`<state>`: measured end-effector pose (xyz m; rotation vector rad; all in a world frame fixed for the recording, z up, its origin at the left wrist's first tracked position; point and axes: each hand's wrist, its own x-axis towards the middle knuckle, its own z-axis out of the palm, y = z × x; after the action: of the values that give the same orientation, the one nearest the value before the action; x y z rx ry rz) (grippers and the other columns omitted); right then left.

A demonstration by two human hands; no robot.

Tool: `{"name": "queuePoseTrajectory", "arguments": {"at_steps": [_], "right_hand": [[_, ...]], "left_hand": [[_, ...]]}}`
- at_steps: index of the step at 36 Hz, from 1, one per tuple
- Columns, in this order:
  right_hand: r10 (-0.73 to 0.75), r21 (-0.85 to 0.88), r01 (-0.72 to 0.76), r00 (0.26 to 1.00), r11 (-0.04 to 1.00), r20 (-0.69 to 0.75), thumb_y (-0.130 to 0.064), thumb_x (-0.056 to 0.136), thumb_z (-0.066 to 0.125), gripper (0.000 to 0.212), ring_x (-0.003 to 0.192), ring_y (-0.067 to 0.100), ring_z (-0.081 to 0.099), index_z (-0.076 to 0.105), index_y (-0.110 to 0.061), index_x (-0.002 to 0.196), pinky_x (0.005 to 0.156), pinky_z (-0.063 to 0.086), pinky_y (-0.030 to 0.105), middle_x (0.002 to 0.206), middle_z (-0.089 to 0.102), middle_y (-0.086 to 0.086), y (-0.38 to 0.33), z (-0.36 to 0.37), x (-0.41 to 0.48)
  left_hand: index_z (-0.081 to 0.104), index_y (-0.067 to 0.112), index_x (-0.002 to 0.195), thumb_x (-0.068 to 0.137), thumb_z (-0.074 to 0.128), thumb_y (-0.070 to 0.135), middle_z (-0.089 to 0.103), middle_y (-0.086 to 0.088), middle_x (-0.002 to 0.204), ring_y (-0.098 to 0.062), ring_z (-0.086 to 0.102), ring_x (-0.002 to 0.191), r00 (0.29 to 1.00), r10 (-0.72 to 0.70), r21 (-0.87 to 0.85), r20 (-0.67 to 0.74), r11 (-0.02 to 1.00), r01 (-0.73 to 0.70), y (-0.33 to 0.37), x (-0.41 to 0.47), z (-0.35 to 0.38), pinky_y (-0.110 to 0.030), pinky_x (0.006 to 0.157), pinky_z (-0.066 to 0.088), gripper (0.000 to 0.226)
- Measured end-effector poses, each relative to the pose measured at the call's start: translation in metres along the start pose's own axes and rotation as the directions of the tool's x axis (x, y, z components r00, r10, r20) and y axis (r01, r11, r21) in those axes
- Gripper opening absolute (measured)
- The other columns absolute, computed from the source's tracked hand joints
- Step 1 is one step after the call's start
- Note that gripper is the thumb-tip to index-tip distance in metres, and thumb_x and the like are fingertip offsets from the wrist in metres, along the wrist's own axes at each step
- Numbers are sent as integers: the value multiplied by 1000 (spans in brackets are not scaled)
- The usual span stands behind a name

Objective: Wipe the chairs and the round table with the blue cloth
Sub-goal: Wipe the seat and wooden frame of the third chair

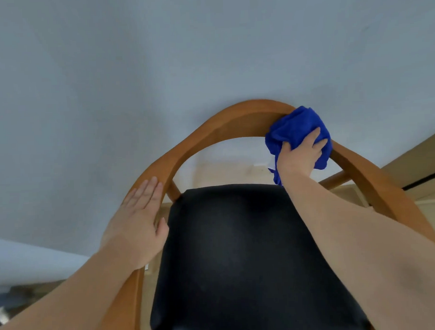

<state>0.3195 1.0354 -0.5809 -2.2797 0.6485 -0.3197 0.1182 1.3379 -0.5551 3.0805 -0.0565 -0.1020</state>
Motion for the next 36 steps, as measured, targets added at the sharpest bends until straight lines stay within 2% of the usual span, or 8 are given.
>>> {"name": "queuePoseTrajectory", "arguments": {"at_steps": [7,12,15,17,20,27,32,36], "right_hand": [[63,82,-67,997,994,52,-34,98,47,79,140,35,28,-7,-15,152,107,39,45,160,0,17,-30,24,-16],[-65,209,25,980,977,187,-31,94,52,83,138,34,33,-5,-16,153,108,37,44,159,12,13,-60,47,-59],[-209,254,122,911,960,354,-28,92,56,86,134,32,39,-3,-18,153,106,40,46,156,22,11,-72,65,-102],[-309,261,209,841,943,445,-28,92,57,83,128,27,46,1,-20,153,101,45,42,152,31,8,-73,72,-131],[-374,260,275,774,926,511,-26,93,56,82,127,25,47,1,-21,154,101,46,39,152,32,7,-70,77,-152],[-261,287,136,850,948,458,-23,93,53,74,119,25,53,9,-20,153,95,50,43,147,39,8,-77,72,-129],[19,274,-95,963,957,268,-26,94,51,76,126,34,48,5,-14,153,104,40,44,149,38,14,-71,51,-58],[187,274,-208,977,939,101,-26,95,49,75,130,34,44,4,-10,152,106,39,44,148,37,15,-49,29,-14]], "left_hand": [[-30,26,134,88,7,48,-33,9,145,-5,-29,134,1000,-6,-32,7,999,6,-3,-1,3,-26,107,-18,63],[-34,27,131,89,12,49,-35,10,143,-5,-32,132,1000,-7,-36,6,999,7,-2,-2,3,-26,105,-21,66],[-35,27,131,89,14,48,-37,9,142,-6,-35,130,1000,-10,-33,10,999,10,-1,-2,2,-25,103,-23,68],[-26,24,137,89,19,45,-30,7,146,-6,-30,133,1000,-4,-48,-1,999,3,0,-2,1,-25,106,-21,69],[-21,22,139,88,23,42,-24,6,149,-5,-26,135,1000,5,-60,2,998,-5,0,-2,-1,-24,108,-20,70],[-26,25,137,90,20,44,-33,8,145,-5,-32,132,1000,-15,-56,18,998,16,1,-3,-2,-25,107,-20,69],[-32,28,133,91,15,46,-36,10,143,-6,-29,135,999,-19,-49,45,999,21,-1,-2,0,-27,109,-15,66],[-34,27,131,90,13,46,-40,10,139,-5,-33,131,999,-12,-29,32,999,13,-2,-2,1,-25,105,-21,65]]}}
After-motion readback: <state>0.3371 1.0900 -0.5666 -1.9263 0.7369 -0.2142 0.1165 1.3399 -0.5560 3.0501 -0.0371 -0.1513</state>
